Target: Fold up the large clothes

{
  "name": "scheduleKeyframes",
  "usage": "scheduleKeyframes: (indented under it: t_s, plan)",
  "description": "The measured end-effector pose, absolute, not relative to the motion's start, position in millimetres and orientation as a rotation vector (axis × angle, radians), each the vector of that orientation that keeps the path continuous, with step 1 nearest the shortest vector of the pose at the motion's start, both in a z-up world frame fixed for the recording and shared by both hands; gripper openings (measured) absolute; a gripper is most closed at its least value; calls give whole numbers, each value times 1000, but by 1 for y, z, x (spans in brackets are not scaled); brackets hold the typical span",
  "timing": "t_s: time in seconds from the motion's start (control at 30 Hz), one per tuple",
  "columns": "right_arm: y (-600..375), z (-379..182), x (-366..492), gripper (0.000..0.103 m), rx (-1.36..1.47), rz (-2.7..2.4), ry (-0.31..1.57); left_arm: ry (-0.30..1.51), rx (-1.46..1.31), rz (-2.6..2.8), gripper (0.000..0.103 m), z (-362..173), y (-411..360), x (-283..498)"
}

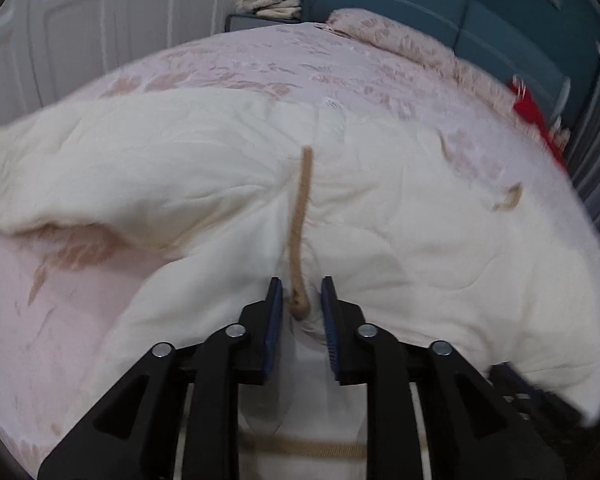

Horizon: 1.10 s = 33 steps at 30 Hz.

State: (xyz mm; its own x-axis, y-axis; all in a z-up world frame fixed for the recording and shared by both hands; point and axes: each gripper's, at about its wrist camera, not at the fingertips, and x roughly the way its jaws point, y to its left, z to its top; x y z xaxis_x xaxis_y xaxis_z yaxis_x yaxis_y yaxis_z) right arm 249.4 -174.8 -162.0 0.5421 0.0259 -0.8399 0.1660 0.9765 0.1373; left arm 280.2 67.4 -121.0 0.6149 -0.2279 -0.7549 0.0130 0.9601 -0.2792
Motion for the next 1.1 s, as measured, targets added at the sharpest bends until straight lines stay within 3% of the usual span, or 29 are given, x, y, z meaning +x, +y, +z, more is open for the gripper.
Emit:
scheduleKeyframes:
  t_s: [0.2, 0.47, 0.6, 0.63, 0.67, 0.7, 0.73, 0.77, 0.9, 1.1]
  plan:
    - [-175, -162, 248, 9, 199, -88, 983, 802, -455, -25, 67, -79, 198, 262]
    - [-171, -160, 245, 9, 177, -100, 967, 860, -849, 336, 72, -146, 411, 294]
    - [-170, -161, 244, 9, 164, -106, 956, 786, -1087, 345, 70, -168, 461, 288]
    - [-169, -161, 244, 9, 158, -109, 953, 777, -1102, 349, 68, -169, 464, 290]
    - [-168, -161, 243, 9, 154, -111, 950, 775, -1100, 350, 58, -168, 465, 293]
    - [-167, -161, 243, 9, 151, -113, 948, 784, -1087, 329, 40, -167, 464, 299]
    - [-167, -161, 243, 9, 149, -114, 947, 799, -1070, 319, 31, -166, 462, 303]
    - [-168, -161, 243, 9, 149, -114, 945, 810, -1041, 300, 14, -163, 456, 308]
    - [-171, -161, 242, 9, 170, -106, 939, 758, -910, 238, 8, -121, 433, 318]
    - [-172, -159, 241, 9, 181, -101, 931, 589, -663, -28, 6, 11, 327, 332]
